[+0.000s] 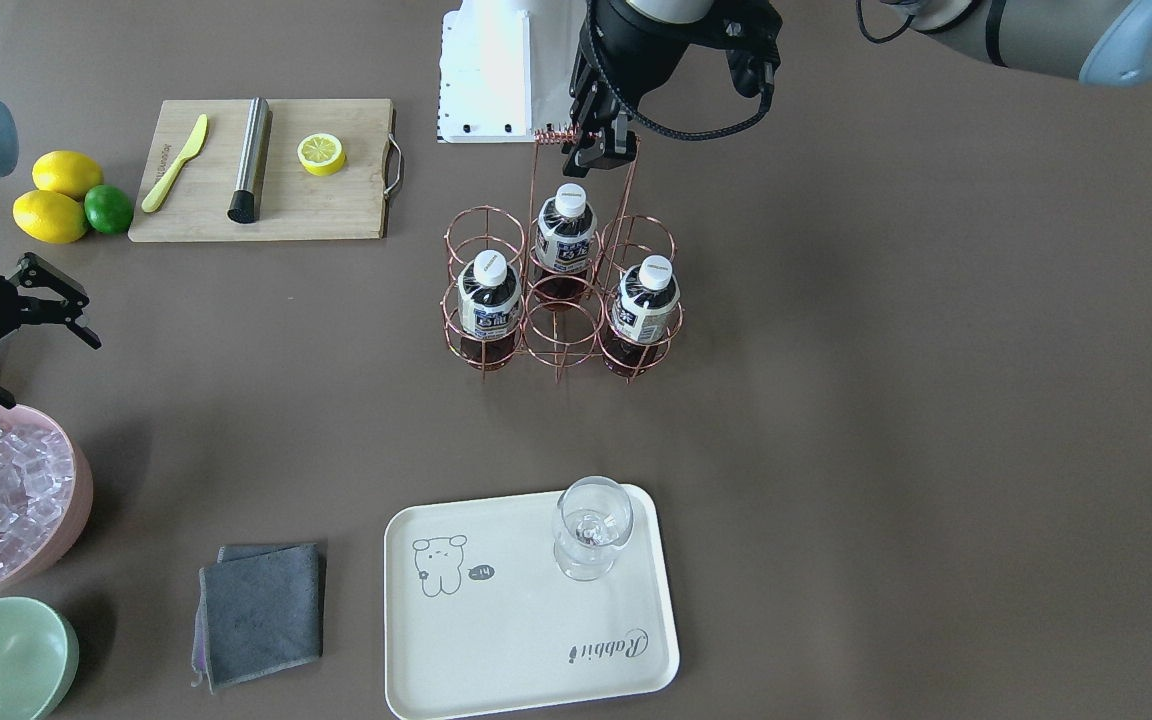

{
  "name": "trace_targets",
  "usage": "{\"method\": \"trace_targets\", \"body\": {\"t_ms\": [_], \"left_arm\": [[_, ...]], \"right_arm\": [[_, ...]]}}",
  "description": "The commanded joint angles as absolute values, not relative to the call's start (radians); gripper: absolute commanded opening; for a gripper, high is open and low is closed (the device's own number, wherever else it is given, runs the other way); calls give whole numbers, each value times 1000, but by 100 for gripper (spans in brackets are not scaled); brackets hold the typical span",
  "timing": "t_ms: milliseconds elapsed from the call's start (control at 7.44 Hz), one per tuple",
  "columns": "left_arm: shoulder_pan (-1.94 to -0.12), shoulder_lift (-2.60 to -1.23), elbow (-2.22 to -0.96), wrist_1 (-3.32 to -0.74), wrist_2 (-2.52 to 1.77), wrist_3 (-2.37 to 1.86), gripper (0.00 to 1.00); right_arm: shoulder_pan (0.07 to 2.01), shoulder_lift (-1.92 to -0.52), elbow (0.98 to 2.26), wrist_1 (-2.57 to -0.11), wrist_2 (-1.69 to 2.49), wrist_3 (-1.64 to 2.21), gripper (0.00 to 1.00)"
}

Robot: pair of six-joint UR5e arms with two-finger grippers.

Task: Take tea from basket to plate

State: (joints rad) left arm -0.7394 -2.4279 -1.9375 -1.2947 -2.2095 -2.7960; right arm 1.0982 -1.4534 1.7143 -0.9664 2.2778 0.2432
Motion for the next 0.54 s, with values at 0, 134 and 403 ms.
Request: {"method": "trace_targets", "body": {"t_ms": [0, 134, 403], "left_arm": [[-738, -2424, -1866, -1356, -2209, -2790, 0], [-738, -2427, -1856, -1364, -2209, -2790, 0], [-738, -2427, -1858, -1364, -2210, -2790, 0]], "right_arm": [[1098, -1454, 1715, -966, 2275, 245, 100], [1097, -1448, 1713, -966, 2270, 248, 100], [1097, -1440, 1687, -893, 2247, 290, 100]]}}
